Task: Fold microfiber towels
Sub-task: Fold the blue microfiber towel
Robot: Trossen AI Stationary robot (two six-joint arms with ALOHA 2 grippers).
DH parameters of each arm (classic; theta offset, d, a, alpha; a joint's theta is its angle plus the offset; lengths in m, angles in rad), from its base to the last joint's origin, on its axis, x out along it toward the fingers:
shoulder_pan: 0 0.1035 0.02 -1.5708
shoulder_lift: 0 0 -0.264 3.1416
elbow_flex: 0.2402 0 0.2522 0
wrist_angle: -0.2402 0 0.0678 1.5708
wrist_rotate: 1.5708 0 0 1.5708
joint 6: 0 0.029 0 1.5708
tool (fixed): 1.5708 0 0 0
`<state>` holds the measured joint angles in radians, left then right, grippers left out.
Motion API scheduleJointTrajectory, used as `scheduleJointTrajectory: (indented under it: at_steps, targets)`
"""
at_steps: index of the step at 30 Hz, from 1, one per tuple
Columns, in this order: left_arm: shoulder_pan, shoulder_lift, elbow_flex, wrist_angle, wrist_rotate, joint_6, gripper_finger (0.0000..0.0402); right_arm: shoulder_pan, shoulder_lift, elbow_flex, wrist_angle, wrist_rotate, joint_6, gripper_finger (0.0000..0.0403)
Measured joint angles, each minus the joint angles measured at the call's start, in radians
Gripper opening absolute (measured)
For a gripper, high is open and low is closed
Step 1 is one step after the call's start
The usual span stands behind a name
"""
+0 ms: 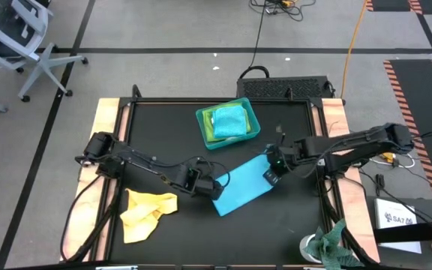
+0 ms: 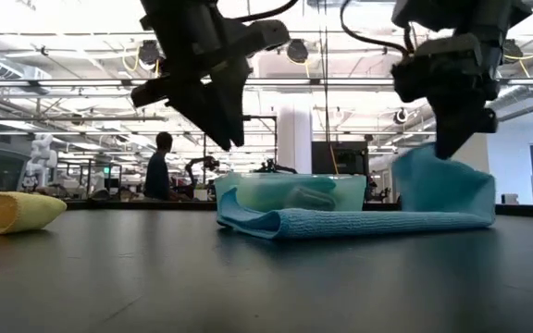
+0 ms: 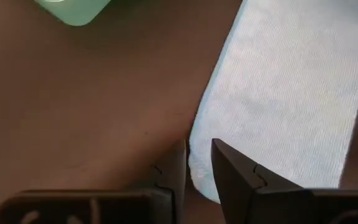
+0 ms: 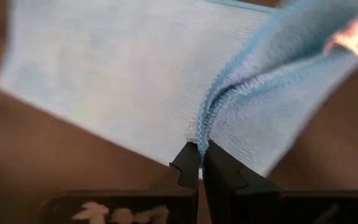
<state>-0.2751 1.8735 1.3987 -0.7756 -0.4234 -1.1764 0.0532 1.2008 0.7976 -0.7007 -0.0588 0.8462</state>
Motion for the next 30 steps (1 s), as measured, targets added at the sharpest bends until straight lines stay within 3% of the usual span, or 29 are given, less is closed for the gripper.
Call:
scheduleJointTrajectory:
  at_steps: [9,18,30]
  targets:
    - [-0.051,-0.016,-0.002,-0.241,0.000,-0.151,0.0081,0.082,0.156,0.047,0.254,-0.072,-0.016,0.0000]
    - [-0.093,-0.016,-0.001,-0.246,0.011,-0.223,0.0081,0.137,0.266,0.097,0.461,-0.130,-0.024,0.0000]
    - [-0.108,-0.016,-0.001,-0.243,0.012,-0.247,0.0081,0.168,0.403,0.246,0.510,-0.156,-0.116,0.0000]
